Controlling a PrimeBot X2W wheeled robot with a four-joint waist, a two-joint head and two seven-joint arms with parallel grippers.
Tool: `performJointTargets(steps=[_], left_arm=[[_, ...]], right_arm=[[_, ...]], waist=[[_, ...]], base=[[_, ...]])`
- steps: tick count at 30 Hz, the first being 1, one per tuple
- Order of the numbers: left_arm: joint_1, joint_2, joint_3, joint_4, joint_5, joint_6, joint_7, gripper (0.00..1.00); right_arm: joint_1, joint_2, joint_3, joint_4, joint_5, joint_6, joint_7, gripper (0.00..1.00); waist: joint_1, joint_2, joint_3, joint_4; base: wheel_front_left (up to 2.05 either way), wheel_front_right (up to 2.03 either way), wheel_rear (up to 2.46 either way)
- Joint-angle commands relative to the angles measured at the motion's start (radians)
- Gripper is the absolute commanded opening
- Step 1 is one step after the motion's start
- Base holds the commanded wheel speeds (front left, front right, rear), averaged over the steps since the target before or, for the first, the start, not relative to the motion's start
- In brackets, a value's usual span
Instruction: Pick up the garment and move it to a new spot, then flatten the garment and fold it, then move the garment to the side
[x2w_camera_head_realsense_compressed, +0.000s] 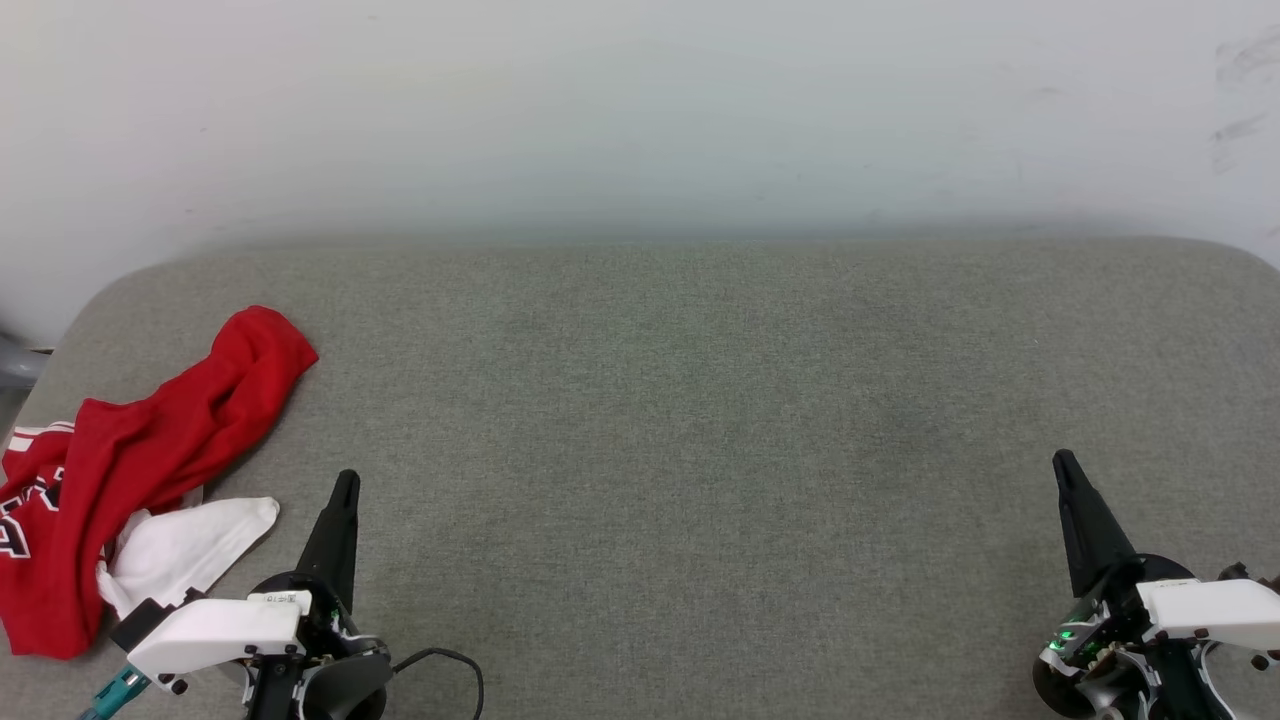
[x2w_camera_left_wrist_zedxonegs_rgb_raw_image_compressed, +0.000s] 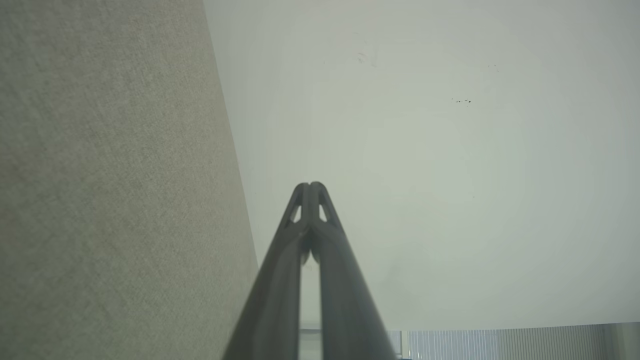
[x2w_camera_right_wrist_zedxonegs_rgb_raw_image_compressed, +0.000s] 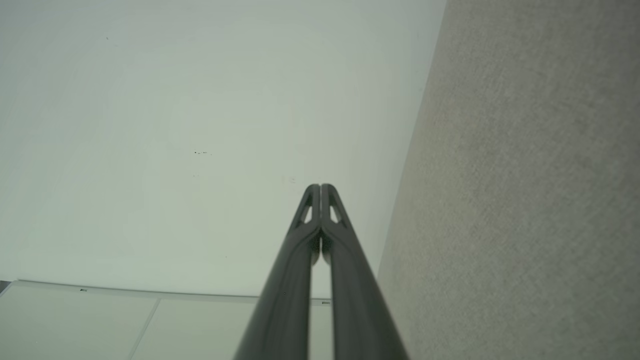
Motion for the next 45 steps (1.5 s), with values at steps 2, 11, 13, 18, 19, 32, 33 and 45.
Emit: performJointTargets(steps=[2, 11, 13, 18, 19, 32, 33, 45], left_arm=[[-0.006, -0.002, 0.001, -0.001, 0.000, -0.002, 0.001, 0.00], [-0.006, -0.002, 0.001, -0.001, 0.000, -0.002, 0.001, 0.00], [-0.006, -0.002, 0.001, -0.001, 0.000, -0.002, 0.001, 0.00], [-0.006, -0.002, 0.001, -0.001, 0.000, -0.002, 0.001, 0.00], [-0.006, -0.002, 0.001, -0.001, 0.000, -0.002, 0.001, 0.00], [-0.006, -0.002, 0.001, -0.001, 0.000, -0.002, 0.001, 0.00], [-0.006, -0.002, 0.001, -0.001, 0.000, -0.002, 0.001, 0.00], [-0.006, -0.002, 0.001, -0.001, 0.000, -0.002, 0.001, 0.00]], right_arm=[[-0.013, -0.002, 0.001, 0.000, 0.004, 0.000, 0.000, 0.00], [-0.013, -0.002, 0.001, 0.000, 0.004, 0.000, 0.000, 0.00], [-0.013, -0.002, 0.001, 0.000, 0.004, 0.000, 0.000, 0.00], [-0.013, -0.002, 0.001, 0.000, 0.004, 0.000, 0.000, 0.00], [-0.013, -0.002, 0.001, 0.000, 0.004, 0.000, 0.000, 0.00], [-0.013, -0.002, 0.001, 0.000, 0.004, 0.000, 0.000, 0.00], [-0.013, -0.002, 0.001, 0.000, 0.004, 0.000, 0.000, 0.00], [-0.013, -0.002, 0.001, 0.000, 0.004, 0.000, 0.000, 0.00]], waist=[[0.0000, 0.0000, 0.000, 0.000], [0.0000, 0.0000, 0.000, 0.000], [0.0000, 0.0000, 0.000, 0.000], [0.0000, 0.0000, 0.000, 0.000], [0.0000, 0.0000, 0.000, 0.000], [0.0000, 0.0000, 0.000, 0.000], [0.0000, 0.0000, 0.000, 0.000], [0.0000, 0.0000, 0.000, 0.000]], base=[[0.00, 0.00, 0.00], [0.00, 0.00, 0.00], [0.00, 0.00, 0.00], [0.00, 0.00, 0.00], [0.00, 0.00, 0.00], [0.00, 0.00, 0.00], [0.00, 0.00, 0.00], [0.00, 0.00, 0.00]])
